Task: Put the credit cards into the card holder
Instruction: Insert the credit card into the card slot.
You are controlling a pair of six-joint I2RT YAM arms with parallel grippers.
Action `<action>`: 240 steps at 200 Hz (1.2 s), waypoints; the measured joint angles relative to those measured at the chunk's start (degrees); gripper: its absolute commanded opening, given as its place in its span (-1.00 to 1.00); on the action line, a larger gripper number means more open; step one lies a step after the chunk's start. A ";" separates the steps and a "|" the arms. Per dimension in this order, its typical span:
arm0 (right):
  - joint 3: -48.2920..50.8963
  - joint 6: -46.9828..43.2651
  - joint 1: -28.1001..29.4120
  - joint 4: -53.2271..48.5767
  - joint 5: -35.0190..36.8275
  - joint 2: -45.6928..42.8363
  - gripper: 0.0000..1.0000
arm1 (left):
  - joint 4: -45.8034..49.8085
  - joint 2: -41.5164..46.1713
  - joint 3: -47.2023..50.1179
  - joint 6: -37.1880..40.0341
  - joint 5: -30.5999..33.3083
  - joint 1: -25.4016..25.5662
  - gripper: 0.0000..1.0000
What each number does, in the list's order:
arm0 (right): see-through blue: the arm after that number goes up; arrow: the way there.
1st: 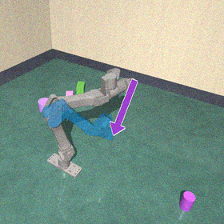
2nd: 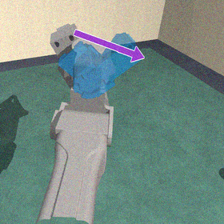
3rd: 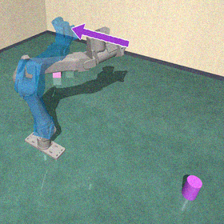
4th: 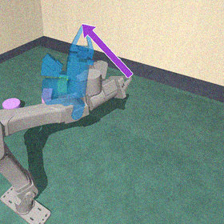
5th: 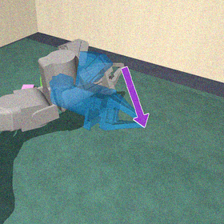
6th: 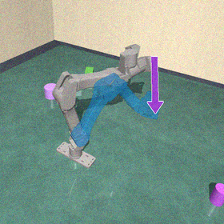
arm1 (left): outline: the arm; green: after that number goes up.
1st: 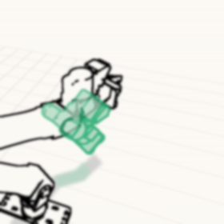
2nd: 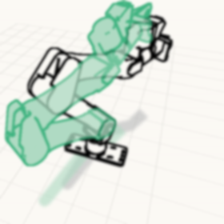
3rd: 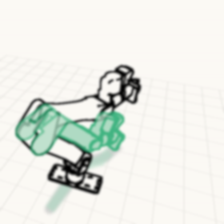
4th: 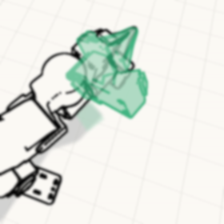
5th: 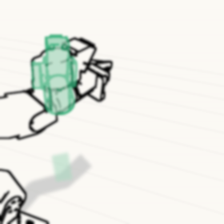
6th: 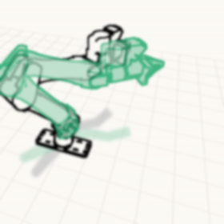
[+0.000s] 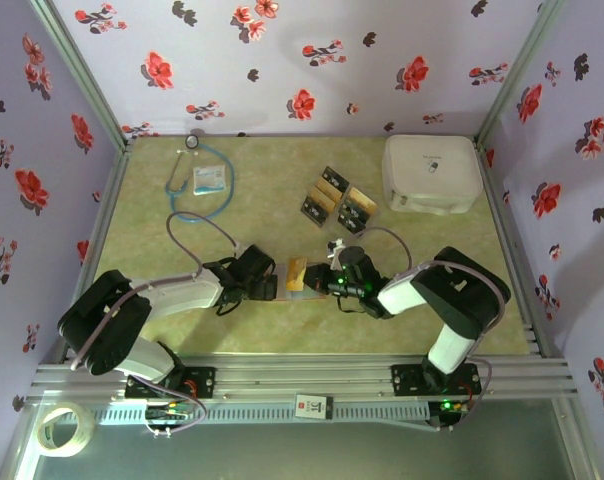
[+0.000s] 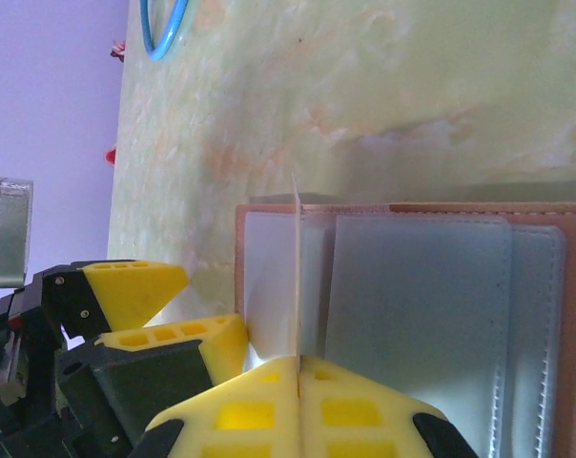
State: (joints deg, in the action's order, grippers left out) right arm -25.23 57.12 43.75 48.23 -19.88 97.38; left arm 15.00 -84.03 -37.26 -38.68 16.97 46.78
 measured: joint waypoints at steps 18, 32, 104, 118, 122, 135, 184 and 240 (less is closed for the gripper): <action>0.33 0.31 0.00 0.92 -0.31 0.24 -1.00 | -0.02 0.00 0.04 0.00 0.00 0.00 0.99; 0.70 0.46 0.00 1.51 -0.57 0.37 -1.00 | -0.04 0.00 0.04 0.00 0.00 0.00 0.99; 1.70 0.59 0.00 3.45 -1.97 1.44 -1.00 | -0.22 0.00 0.13 0.00 0.00 0.00 0.99; 1.81 0.59 0.00 3.63 -2.21 1.68 -1.00 | -0.44 0.00 0.24 -0.02 0.00 0.00 0.99; 1.84 0.59 0.00 3.65 -2.27 1.73 -1.00 | -0.44 0.00 0.26 -0.02 0.00 0.00 0.99; 1.84 0.59 0.00 3.87 -2.47 1.79 -1.00 | -0.46 0.00 0.26 -0.02 0.00 0.00 0.99; 2.10 0.59 0.00 4.59 -3.10 2.67 -1.00 | -0.46 0.00 0.26 -0.02 0.02 0.09 0.99; 2.58 0.70 0.00 6.08 -3.80 3.34 -1.00 | -0.46 0.00 0.26 -0.02 0.04 0.09 0.99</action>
State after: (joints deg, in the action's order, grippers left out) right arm -22.65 57.82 43.75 54.30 -23.68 100.73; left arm 14.55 -84.03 -36.99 -38.70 17.02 46.87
